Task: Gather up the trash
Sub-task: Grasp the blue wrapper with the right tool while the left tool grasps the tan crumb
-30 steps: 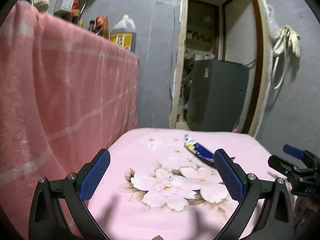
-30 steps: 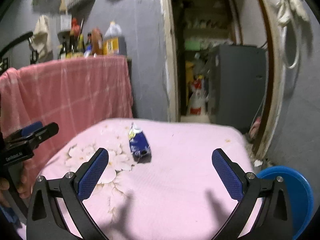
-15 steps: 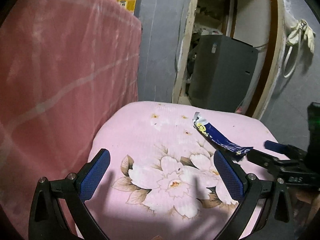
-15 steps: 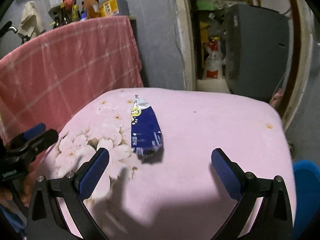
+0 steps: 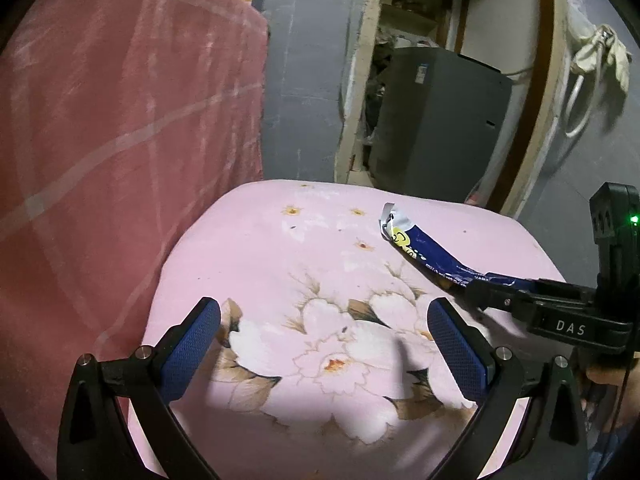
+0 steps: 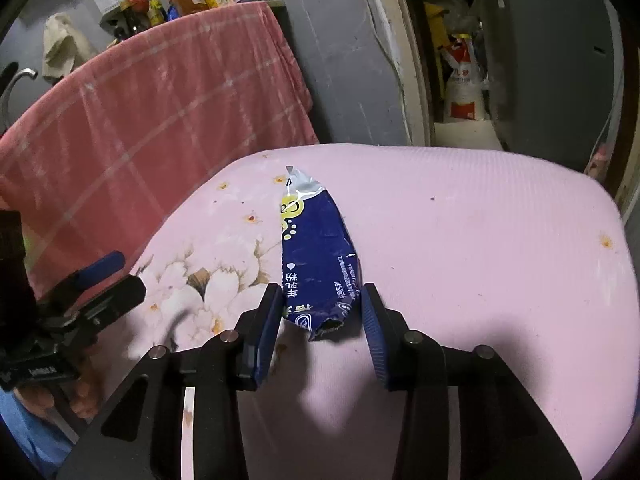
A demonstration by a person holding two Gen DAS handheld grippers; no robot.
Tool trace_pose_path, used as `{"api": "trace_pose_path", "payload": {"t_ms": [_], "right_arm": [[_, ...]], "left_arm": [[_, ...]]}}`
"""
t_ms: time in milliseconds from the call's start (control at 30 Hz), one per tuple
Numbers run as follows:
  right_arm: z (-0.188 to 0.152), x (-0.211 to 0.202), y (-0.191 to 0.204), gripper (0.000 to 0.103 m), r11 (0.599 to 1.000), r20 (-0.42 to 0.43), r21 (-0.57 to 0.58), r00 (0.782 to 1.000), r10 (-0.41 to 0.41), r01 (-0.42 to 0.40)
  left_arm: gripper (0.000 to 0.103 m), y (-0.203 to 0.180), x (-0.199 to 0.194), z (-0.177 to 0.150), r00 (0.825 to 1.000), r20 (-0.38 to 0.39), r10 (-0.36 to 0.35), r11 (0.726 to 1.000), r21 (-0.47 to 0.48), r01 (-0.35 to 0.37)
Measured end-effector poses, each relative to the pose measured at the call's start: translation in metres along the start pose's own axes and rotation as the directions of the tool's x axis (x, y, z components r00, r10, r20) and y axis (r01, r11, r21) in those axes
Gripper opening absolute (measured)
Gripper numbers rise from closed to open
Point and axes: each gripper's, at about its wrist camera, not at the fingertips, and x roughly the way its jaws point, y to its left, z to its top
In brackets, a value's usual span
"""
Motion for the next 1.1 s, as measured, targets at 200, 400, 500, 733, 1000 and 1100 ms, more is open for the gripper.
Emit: {"api": "trace_pose_path", "payload": {"t_ms": [200, 400, 500, 733, 1000, 1100], "right_arm": [[-0.016, -0.036, -0.024, 0.037, 0.995, 0.085, 0.058, 0.993, -0.085, 0.081], [-0.042, -0.064, -0.042, 0.037, 0.986, 0.124, 0.103, 0.982, -0.144, 0.132], [-0.052, -0.075, -0.046, 0.037, 0.982, 0.148, 0.129, 0.977, -0.156, 0.138], [-0.062, -0.082, -0.050, 0.037, 0.980, 0.165, 0.149, 0.974, -0.158, 0.134], [-0.063, -0.080, -0.054, 0.037, 0.982, 0.175, 0.160, 0.976, -0.128, 0.100], [-0.065, -0.079, -0.054, 0.038, 0.982, 0.178, 0.166, 0.976, -0.122, 0.092]], "left_arm": [[0.101, -0.021, 0.010, 0.001, 0.999, -0.042, -0.029, 0.999, 0.041, 0.031], [0.101, -0.045, 0.029, 0.002, 0.990, -0.122, -0.070, 0.995, 0.065, 0.078], [0.100, -0.058, 0.037, 0.005, 0.987, -0.147, -0.069, 0.992, 0.096, 0.084], [0.066, -0.078, 0.067, 0.014, 0.973, -0.218, -0.074, 0.985, 0.134, 0.105], [0.043, -0.088, 0.083, 0.018, 0.962, -0.254, -0.095, 0.981, 0.139, 0.133], [0.035, -0.089, 0.088, 0.022, 0.961, -0.259, -0.100, 0.982, 0.129, 0.136]]}}
